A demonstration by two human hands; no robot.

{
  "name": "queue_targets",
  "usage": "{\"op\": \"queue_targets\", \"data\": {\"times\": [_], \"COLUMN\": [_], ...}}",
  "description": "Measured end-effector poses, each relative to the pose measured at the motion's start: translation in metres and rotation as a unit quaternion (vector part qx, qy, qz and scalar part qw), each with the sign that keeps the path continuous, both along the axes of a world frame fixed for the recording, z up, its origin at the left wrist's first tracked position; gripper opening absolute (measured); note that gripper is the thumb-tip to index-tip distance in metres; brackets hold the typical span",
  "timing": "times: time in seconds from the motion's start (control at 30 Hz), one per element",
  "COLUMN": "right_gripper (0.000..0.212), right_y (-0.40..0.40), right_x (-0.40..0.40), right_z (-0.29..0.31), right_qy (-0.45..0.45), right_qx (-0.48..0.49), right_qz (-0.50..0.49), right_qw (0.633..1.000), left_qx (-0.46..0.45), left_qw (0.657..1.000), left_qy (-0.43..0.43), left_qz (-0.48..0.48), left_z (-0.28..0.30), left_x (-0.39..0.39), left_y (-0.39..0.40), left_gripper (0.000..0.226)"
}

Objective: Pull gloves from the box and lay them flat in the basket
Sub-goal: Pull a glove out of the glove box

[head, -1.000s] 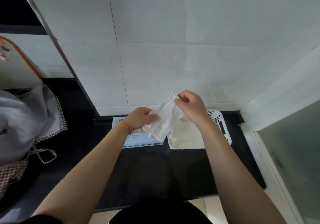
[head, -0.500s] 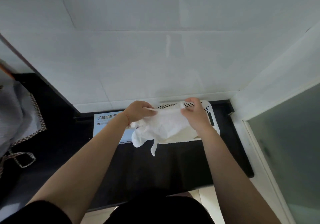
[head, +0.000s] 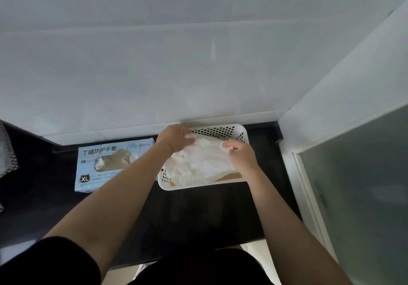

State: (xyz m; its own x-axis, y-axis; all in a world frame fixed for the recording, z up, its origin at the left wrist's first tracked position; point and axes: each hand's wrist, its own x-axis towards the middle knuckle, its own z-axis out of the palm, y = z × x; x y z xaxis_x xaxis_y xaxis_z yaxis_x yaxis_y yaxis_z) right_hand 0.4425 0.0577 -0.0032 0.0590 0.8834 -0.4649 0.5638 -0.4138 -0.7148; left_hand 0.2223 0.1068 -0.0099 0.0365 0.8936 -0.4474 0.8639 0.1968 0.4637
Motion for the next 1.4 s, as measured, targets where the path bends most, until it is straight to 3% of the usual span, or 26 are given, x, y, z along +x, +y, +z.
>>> {"op": "queue_targets", "data": {"times": [0.17, 0.3, 0.37, 0.47, 0.53, 0.67, 0.77, 0.93, 1.03, 1.17, 1.27, 1.4], "right_gripper": [0.044, 0.044, 0.043, 0.041, 0.034, 0.025, 0.025, 0.060, 0.067, 0.052, 0.034, 0.011], "right_y": [0.008, 0.010, 0.012, 0.015, 0.016, 0.015, 0.017, 0.012, 0.014, 0.017, 0.016, 0.012], "right_x": [0.006, 0.009, 0.009, 0.010, 0.007, -0.007, -0.017, -0.016, -0.015, -0.027, -0.042, -0.071], "right_z": [-0.009, -0.011, -0.011, -0.011, -0.008, 0.003, -0.003, -0.024, -0.028, -0.023, -0.015, 0.002], "right_qy": [-0.047, -0.087, -0.118, -0.172, -0.219, -0.379, -0.345, -0.303, -0.311, -0.325, -0.293, -0.222], "right_qx": [-0.009, 0.002, 0.011, 0.019, 0.030, 0.138, 0.184, 0.069, 0.045, 0.060, 0.141, 0.219], "right_qz": [0.038, 0.067, 0.084, 0.124, 0.149, 0.215, 0.243, 0.343, 0.351, 0.339, 0.296, 0.252], "right_qw": [0.998, 0.994, 0.989, 0.977, 0.964, 0.889, 0.888, 0.886, 0.882, 0.881, 0.898, 0.916], "left_qx": [0.088, 0.130, 0.128, 0.074, 0.011, 0.009, 0.033, -0.041, -0.052, -0.042, 0.065, 0.209], "left_qw": [0.984, 0.977, 0.981, 0.988, 0.991, 0.992, 0.989, 0.980, 0.980, 0.988, 0.990, 0.962], "left_qy": [0.152, 0.136, 0.128, 0.133, 0.126, 0.119, 0.135, 0.177, 0.176, 0.140, 0.119, 0.096], "left_qz": [0.035, 0.104, 0.076, -0.020, -0.035, -0.045, -0.058, -0.076, -0.078, -0.059, 0.045, 0.150], "left_z": [-0.003, -0.001, -0.002, -0.003, -0.004, -0.005, -0.007, -0.018, -0.020, -0.010, 0.000, 0.008], "left_x": [0.013, 0.015, 0.016, 0.018, 0.016, 0.017, 0.023, 0.025, 0.024, 0.017, 0.007, -0.027], "left_y": [-0.013, -0.018, -0.022, -0.033, -0.039, -0.052, -0.057, -0.060, -0.060, -0.061, -0.064, -0.072], "left_gripper": [0.028, 0.018, 0.019, 0.032, 0.050, 0.066, 0.067, 0.084, 0.086, 0.071, 0.033, 0.021]}}
